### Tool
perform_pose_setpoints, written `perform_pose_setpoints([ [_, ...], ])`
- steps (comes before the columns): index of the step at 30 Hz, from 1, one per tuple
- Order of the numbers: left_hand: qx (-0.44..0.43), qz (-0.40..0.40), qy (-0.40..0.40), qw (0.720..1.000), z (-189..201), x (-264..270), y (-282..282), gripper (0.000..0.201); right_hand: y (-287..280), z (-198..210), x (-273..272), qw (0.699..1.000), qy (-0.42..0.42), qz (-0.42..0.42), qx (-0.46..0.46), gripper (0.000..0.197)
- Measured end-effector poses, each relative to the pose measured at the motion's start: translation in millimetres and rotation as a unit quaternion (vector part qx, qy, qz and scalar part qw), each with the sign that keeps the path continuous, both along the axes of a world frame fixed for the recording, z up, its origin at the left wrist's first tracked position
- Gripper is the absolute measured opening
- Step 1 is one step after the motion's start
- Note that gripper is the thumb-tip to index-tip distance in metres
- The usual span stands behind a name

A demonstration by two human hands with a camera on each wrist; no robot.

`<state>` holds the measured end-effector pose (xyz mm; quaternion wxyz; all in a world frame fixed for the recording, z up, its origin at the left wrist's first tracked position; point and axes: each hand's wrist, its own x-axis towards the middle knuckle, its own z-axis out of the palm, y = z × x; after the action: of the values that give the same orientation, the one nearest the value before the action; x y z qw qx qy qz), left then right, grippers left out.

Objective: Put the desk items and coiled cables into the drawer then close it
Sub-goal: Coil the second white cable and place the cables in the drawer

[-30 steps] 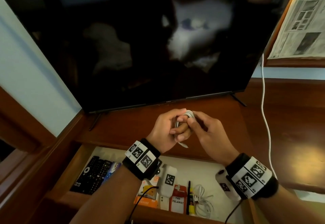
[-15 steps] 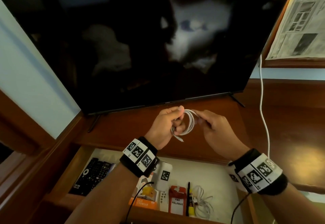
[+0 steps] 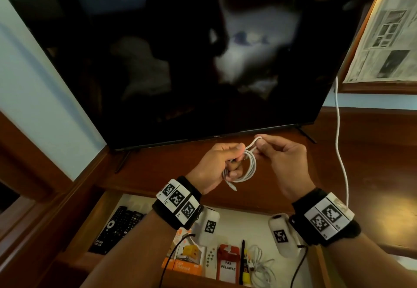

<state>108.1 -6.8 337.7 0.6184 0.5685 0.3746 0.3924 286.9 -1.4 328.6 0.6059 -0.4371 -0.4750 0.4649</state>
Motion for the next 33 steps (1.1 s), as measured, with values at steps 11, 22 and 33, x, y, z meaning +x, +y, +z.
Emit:
perform_pose_setpoints([
  [11, 0.005, 0.101, 0.005, 0.995, -7.8, 6.8, 6.1, 0.041, -14.0, -0.2, -3.9, 0.991, 0.037, 0.111, -0.066, 0.018],
  [22, -0.007, 0.09, 0.06, 0.994, -10.4, 11.3, 8.6, 0.035, -17.7, -11.3, -3.4, 0.861, -0.438, -0.018, 0.26, 0.014],
  [33, 0.003, 0.101, 0.072, 0.992, -11.7, 12.0, 16.7, 0.032, -19.8, -11.0, -7.2, 0.777, -0.527, -0.126, 0.321, 0.025],
])
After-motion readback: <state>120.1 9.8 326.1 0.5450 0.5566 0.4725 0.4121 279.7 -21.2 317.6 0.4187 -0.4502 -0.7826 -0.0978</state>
